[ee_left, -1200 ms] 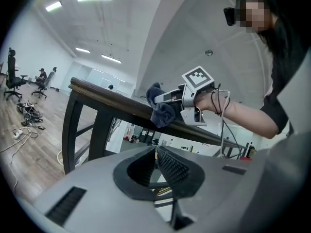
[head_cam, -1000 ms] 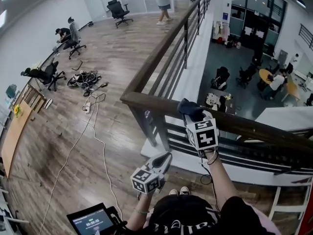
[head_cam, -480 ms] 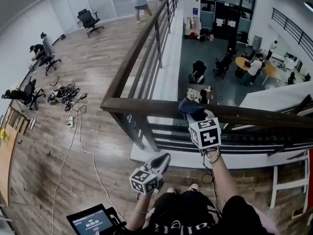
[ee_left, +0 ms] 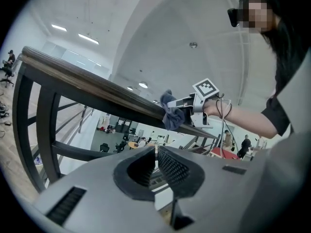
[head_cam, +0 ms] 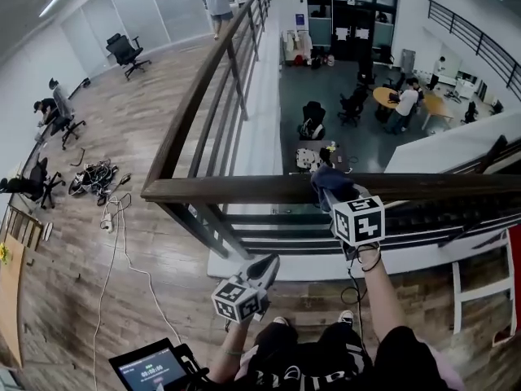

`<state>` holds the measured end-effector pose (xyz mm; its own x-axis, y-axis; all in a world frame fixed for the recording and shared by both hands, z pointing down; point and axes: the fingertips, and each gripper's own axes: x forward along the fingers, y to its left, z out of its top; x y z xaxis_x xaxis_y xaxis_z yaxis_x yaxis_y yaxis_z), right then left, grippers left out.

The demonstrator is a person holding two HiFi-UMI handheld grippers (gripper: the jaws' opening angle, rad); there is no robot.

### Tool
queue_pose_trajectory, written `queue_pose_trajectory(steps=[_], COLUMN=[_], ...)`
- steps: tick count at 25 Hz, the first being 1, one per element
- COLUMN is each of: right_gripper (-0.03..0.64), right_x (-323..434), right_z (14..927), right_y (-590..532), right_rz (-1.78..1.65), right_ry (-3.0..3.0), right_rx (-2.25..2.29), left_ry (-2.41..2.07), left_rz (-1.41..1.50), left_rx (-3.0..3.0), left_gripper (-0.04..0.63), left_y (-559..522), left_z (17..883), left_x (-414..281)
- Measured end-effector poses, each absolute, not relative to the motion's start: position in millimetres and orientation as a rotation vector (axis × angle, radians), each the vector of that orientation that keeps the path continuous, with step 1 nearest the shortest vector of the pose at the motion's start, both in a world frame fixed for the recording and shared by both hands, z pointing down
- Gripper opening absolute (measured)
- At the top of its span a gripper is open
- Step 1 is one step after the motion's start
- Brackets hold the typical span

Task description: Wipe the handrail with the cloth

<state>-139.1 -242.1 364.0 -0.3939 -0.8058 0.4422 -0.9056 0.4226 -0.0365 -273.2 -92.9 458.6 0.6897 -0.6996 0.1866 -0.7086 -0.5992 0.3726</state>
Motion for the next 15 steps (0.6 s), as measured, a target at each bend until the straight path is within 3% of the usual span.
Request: queue_pose_trajectory(steps=[5, 15], right_gripper=[0.104, 0.104], right_x=[-59, 166], right_z=[363, 364], right_y=[-242, -247], right_rz=[0.418, 0.469], right_ry=[-2.318, -2.304], right_rx=[1.505, 1.599], left_ry=[-1.074, -0.982], left_rz=[0.033, 0.058], left_rx=[2.492, 2.517], left_gripper=[0.002, 0.002], left_y=[-107, -128], left_z=[457, 469], left_x=[-212, -19])
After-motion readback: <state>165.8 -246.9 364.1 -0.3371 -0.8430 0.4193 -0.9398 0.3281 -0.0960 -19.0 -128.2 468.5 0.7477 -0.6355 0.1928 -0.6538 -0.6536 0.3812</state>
